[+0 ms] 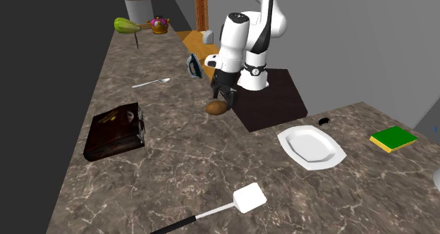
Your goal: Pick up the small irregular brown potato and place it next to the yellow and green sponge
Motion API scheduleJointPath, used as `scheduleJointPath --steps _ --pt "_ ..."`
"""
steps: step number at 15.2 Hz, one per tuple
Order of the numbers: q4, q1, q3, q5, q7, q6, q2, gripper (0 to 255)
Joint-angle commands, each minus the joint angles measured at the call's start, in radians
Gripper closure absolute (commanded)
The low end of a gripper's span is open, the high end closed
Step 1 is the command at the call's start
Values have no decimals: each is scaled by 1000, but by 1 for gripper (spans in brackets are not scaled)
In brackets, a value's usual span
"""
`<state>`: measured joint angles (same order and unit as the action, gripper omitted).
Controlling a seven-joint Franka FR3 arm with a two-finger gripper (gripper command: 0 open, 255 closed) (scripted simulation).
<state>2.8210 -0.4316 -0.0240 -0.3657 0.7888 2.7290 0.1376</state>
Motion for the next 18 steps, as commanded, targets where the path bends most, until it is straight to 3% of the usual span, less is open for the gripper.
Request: scheduleJointPath --steps 1,8,9,18 --pt "0 -9 -2 -26 21 29 -30 0" --pt "0 -9 -2 -26 21 29 -30 0" --pt "0 -9 -2 -26 21 29 -30 255" --pt "0 -9 -2 -26 21 29 -30 255"
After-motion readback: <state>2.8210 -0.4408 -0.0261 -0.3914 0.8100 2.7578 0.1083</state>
